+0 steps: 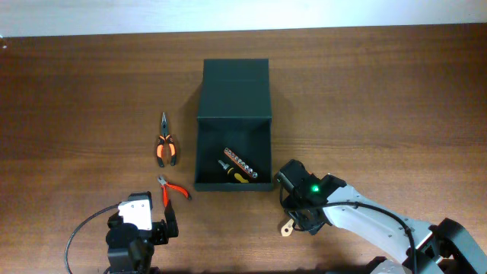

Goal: Pack container
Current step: 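Grasp the scraper by its wooden handle with the right gripper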

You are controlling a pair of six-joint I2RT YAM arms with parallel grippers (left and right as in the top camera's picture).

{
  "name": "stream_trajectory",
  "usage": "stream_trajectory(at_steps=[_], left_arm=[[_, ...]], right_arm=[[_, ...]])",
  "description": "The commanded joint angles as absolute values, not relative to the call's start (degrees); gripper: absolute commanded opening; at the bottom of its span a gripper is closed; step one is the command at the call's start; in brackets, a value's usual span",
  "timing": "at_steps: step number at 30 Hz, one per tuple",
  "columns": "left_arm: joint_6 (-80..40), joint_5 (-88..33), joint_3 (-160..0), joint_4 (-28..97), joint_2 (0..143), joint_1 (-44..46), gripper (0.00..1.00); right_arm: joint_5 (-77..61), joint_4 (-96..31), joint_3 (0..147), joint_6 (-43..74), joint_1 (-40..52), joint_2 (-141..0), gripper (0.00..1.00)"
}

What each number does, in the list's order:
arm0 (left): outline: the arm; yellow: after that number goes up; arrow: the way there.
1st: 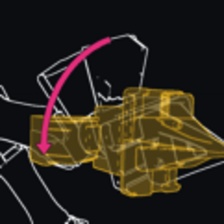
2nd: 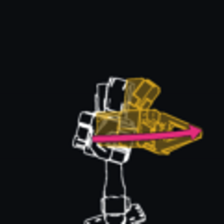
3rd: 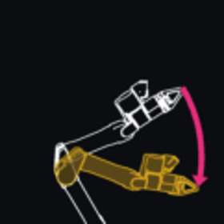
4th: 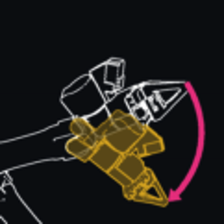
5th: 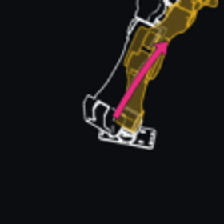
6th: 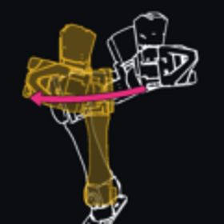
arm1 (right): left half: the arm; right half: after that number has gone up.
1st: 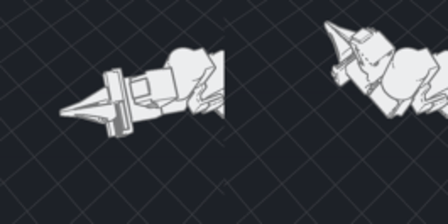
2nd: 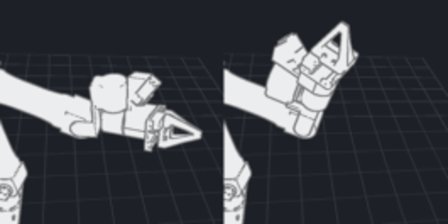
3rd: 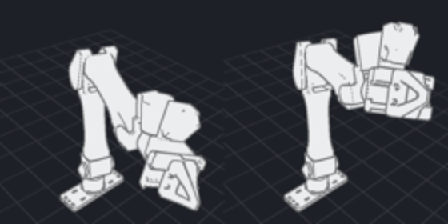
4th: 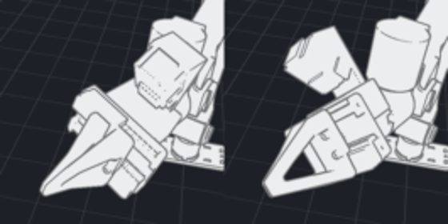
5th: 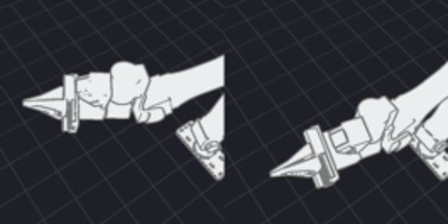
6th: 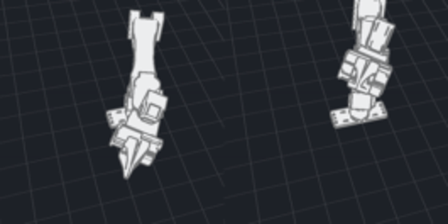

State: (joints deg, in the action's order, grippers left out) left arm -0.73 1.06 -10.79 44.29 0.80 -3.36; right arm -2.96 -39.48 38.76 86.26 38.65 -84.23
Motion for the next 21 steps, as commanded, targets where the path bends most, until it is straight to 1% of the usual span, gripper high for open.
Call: stream_trajectory(at_steps=[1,8,10,13,15,21], left_arm=[[-1.3,0.86,-10.5,44.14,0.34,-3.6,0.99],[-1.3,0.86,-10.5,44.14,0.34,-3.6,0.99],[-1.3,0.86,-10.5,44.14,0.34,-3.6,0.99],[-1.3,0.86,-10.5,44.14,0.34,-3.6,0.99],[-1.3,0.86,-10.5,44.14,0.34,-3.6,0.99],[-1.3,0.86,-10.5,44.14,0.34,-3.6,0.99]], right_arm=[[-1.19,-39.66,38.02,85.78,38.54,-84.95,0.27],[-2.59,-39.64,37.87,85.76,38.54,-88.66,0.28],[-3.05,-39.64,37.87,85.76,38.54,-89.45,0.27],[-3.18,-39.64,37.93,85.76,38.54,-89.45,0.15],[-3.38,-39.64,38.0,85.73,38.54,-89.45,0.1],[-3.81,-39.66,39.27,82.87,38.52,-89.08,0.04]])
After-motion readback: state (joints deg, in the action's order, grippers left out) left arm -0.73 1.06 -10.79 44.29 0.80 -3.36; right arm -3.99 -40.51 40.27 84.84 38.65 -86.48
